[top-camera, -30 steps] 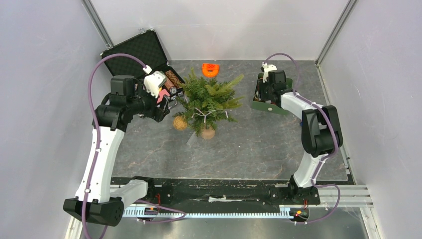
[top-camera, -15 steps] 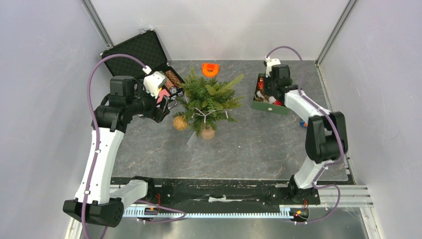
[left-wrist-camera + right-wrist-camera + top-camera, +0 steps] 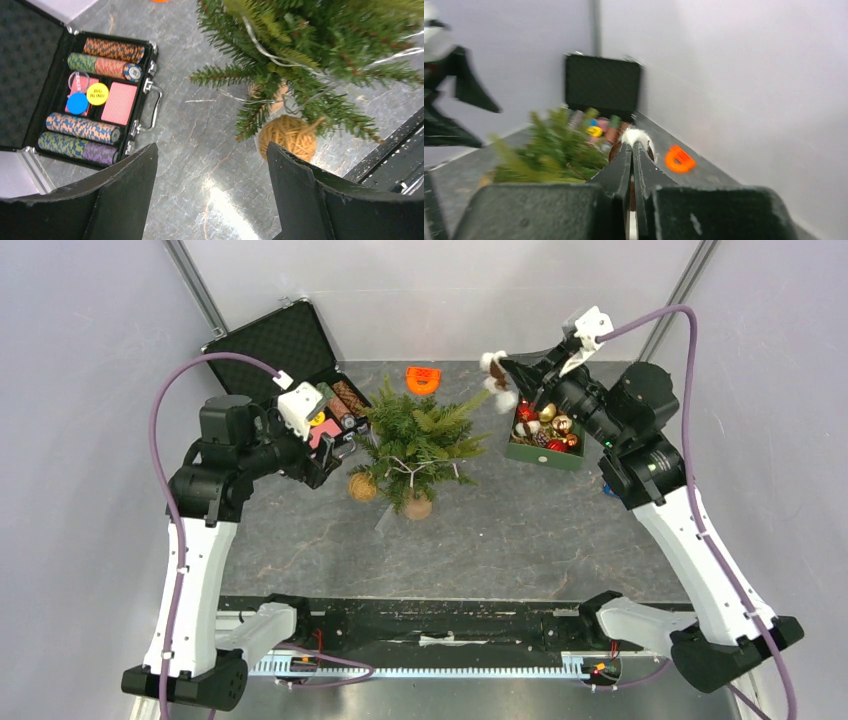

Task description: Decorate the small christmas tree

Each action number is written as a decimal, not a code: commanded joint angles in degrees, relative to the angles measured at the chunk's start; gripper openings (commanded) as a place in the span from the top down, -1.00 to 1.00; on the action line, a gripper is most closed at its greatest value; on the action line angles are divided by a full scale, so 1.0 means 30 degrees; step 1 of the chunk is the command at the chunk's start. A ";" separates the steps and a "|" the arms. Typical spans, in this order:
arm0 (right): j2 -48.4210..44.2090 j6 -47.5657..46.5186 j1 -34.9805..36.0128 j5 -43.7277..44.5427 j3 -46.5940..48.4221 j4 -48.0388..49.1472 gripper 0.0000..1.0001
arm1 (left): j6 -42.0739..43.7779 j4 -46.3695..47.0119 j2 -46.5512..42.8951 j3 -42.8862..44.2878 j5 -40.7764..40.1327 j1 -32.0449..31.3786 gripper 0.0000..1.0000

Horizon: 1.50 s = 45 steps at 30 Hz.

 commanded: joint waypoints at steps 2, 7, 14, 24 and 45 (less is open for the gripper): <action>-0.0094 0.0513 0.2046 -0.3275 0.1897 0.1481 1.00 | -0.0404 -0.0283 -0.0671 0.1063 0.1974 0.0063 -0.71; 0.2261 -0.0230 0.4380 -0.2825 0.5726 -0.0447 1.00 | -0.0529 -0.0616 -0.0695 0.1751 0.2447 0.0072 -0.71; 0.5093 -0.2743 0.7140 -0.1273 0.8313 -0.1613 1.00 | -0.0606 -0.0683 -0.0738 0.1943 0.2795 0.0043 -0.71; 0.7775 -0.5367 0.7706 0.0707 0.9526 -0.5009 1.00 | -0.0456 -0.0538 -0.0735 0.1458 0.3587 0.0057 -0.71; 0.8700 -0.4335 0.7717 -0.0399 0.9711 -0.4829 0.10 | -0.0844 0.0281 -0.0625 0.0826 0.5400 0.0042 -0.71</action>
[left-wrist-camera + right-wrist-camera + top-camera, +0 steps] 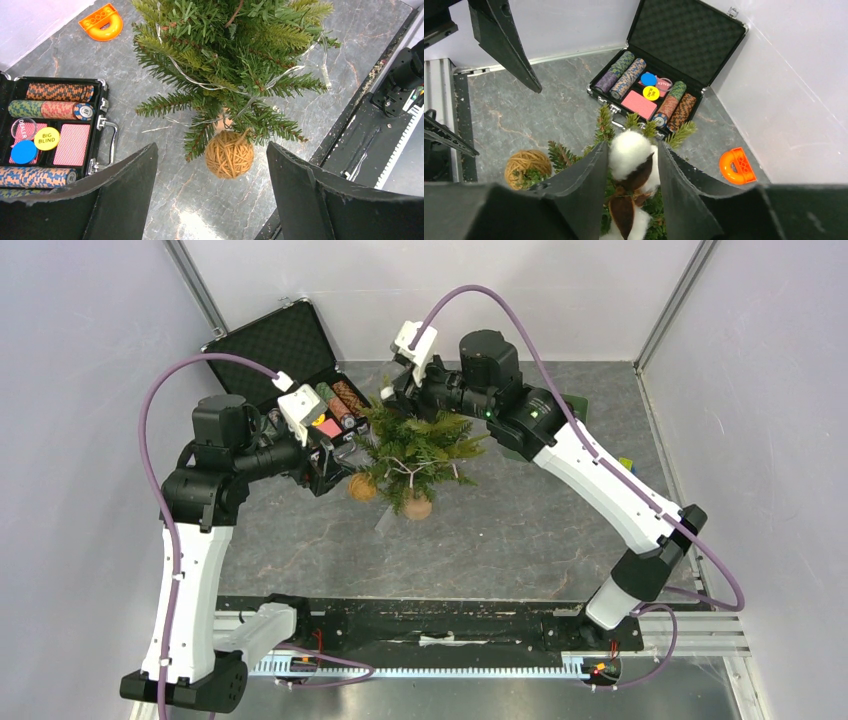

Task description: Decorate the small christmas tree

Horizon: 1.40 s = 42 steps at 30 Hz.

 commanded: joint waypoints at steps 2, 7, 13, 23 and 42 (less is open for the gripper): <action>-0.1313 0.0809 0.0049 -0.0553 0.0480 0.1760 -0.10 | -0.0332 0.0631 -0.0289 -0.0071 0.0433 0.0050 -0.71; -0.2149 0.2221 0.0074 -0.0831 0.0088 0.3642 -0.38 | -0.0240 0.0631 -0.0332 -0.0013 0.0352 0.0064 -0.71; -0.3816 0.2935 -0.0104 0.3954 -0.0877 0.4311 -0.55 | -0.0224 0.0622 -0.0335 0.0025 0.0143 0.0049 -0.72; -0.5824 0.7273 -1.2052 0.5618 -0.9929 0.5429 -0.52 | -0.0769 0.1144 -0.0475 -0.0427 -0.2958 0.0072 -0.72; 0.4131 0.4099 -1.4264 0.2670 -1.2212 0.9101 0.25 | -0.0300 0.0953 0.1879 -0.0577 -0.5979 0.1170 -0.72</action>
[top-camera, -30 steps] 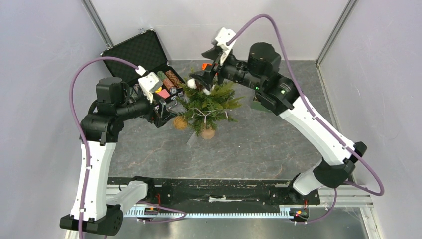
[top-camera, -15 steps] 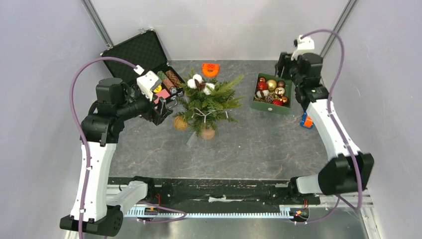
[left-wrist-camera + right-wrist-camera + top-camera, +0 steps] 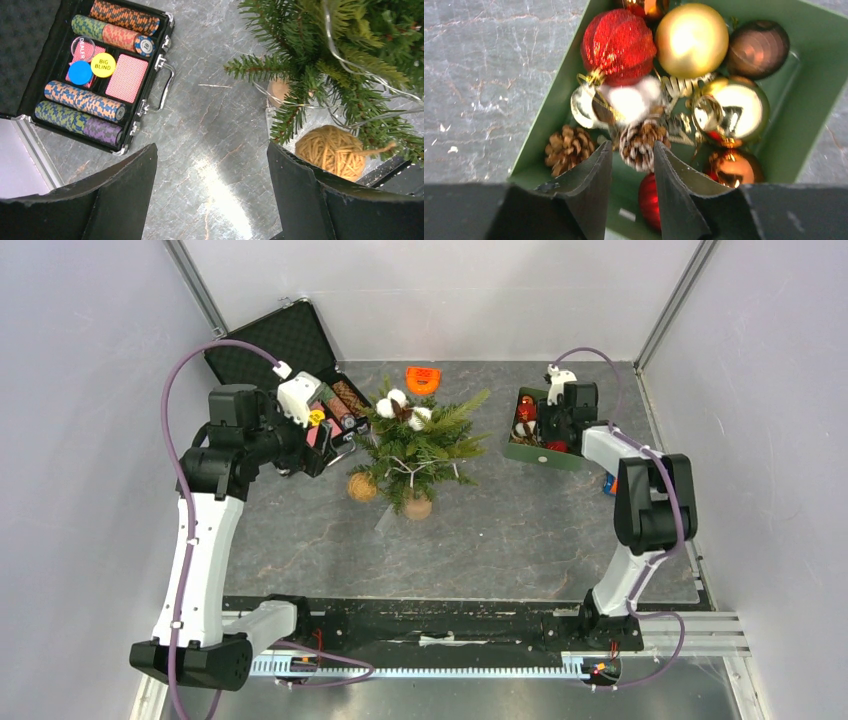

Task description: Decorate the small christmas tree

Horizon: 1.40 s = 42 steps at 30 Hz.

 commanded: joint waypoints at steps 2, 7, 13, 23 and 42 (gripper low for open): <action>0.1942 -0.0737 -0.0005 -0.0285 0.2488 0.1698 0.30 | -0.0270 0.0396 0.0170 0.0196 0.0180 0.0400 -0.72; 0.2621 -0.0893 0.0002 -0.0691 0.3206 0.1808 0.29 | -0.0232 0.0260 0.0320 0.0380 0.0234 0.0432 -0.72; 0.3449 -0.0974 -0.0050 -0.0638 0.3665 0.1429 0.23 | -0.0159 0.0184 0.0338 0.0416 0.0259 0.0457 -0.71; 0.3881 -0.0739 -0.0156 -0.0689 0.3864 0.0937 0.22 | -0.0148 0.0193 0.0361 0.0454 0.0547 0.0480 -0.71; 0.2938 0.0025 -0.0230 0.0258 0.4258 0.0147 1.00 | -0.0087 -0.0121 0.0211 0.0779 0.1024 0.0484 -0.71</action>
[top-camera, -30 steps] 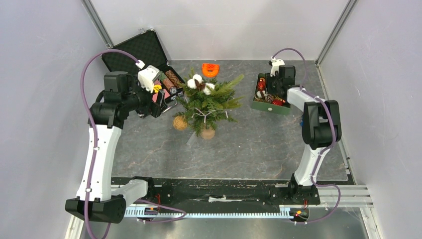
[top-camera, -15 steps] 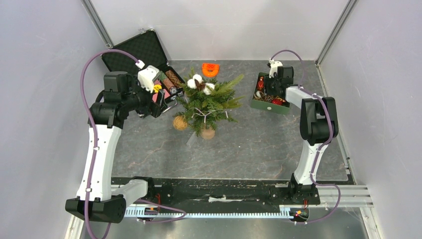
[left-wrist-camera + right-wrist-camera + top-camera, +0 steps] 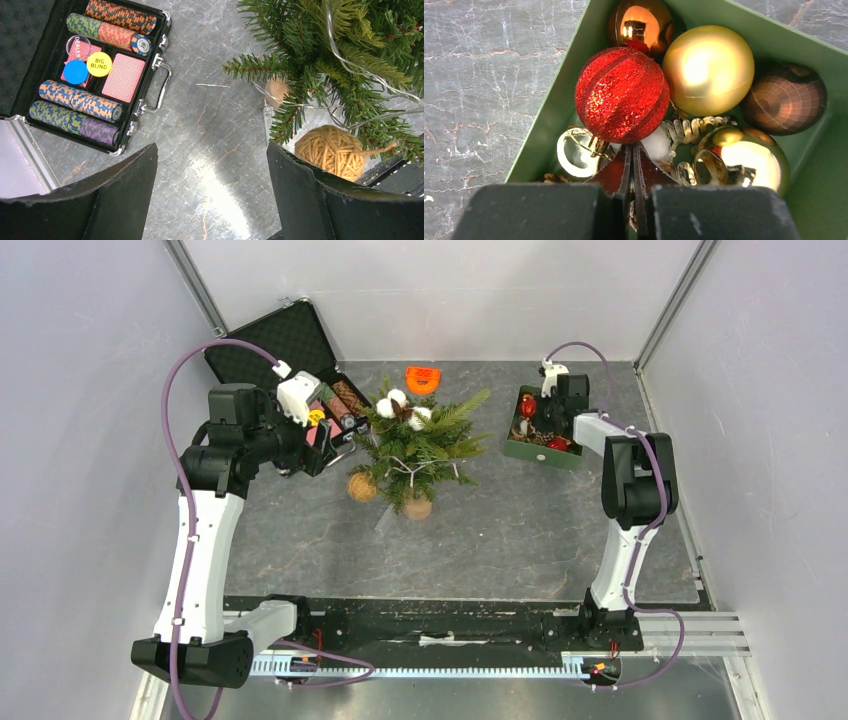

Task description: Decorate the small christmas tree

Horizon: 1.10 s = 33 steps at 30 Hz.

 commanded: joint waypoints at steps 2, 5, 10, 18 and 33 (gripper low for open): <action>-0.3020 -0.0181 -0.0070 0.1886 0.0052 -0.0338 1.00 | -0.0093 -0.0048 -0.0194 0.0831 0.0703 0.0074 -0.70; -0.5094 -0.0642 -0.0003 0.3188 -0.0750 -0.0255 1.00 | -0.0083 -0.0078 -0.0285 0.0914 0.0740 0.0070 -0.71; -0.7390 -0.0770 0.0034 0.3015 -0.2149 0.0340 1.00 | -0.0042 -0.0063 -0.0454 0.0915 0.0879 0.0082 -0.71; -1.0816 -0.0327 0.0088 0.0207 -0.2962 0.1367 1.00 | 0.0701 -0.1006 -0.0750 0.2110 0.1835 0.0074 -0.71; -2.3367 0.6481 0.6409 -0.4090 -1.1221 1.3821 1.00 | -0.2136 0.0094 -0.0293 0.3526 0.7347 -0.0046 -0.69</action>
